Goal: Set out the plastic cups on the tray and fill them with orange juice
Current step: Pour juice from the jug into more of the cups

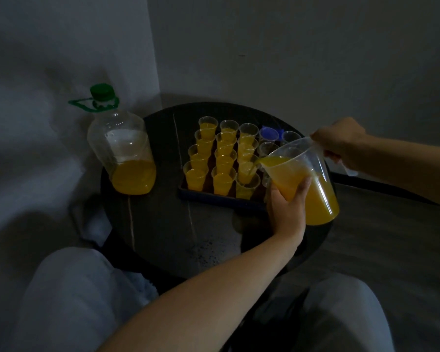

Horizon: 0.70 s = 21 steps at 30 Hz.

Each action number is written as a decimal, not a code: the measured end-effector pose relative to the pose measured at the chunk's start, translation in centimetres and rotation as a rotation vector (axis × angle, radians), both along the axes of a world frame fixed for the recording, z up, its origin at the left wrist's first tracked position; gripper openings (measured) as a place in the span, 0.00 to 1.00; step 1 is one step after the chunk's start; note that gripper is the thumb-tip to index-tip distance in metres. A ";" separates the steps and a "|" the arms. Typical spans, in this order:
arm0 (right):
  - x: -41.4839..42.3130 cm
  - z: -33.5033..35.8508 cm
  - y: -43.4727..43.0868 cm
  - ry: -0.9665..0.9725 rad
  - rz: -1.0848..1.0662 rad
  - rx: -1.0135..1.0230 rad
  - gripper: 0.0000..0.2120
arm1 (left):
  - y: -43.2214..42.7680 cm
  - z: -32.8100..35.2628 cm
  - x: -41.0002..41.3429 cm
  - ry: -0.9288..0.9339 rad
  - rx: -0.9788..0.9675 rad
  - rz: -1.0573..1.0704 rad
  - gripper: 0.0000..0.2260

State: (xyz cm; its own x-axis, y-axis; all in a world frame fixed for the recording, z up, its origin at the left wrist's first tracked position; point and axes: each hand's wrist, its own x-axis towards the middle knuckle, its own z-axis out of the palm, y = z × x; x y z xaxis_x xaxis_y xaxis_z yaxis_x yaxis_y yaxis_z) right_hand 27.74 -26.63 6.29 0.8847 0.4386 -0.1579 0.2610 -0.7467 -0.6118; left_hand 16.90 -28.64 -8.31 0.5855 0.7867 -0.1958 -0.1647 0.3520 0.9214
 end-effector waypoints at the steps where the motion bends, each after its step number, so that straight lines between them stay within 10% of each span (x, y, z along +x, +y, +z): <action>1: 0.0 0.0 0.0 0.000 0.005 0.001 0.11 | 0.0 0.0 0.0 0.002 -0.006 -0.004 0.53; 21: -0.2 0.4 0.3 -0.047 0.001 -0.025 0.10 | 0.4 0.3 0.0 -0.015 0.014 0.007 0.49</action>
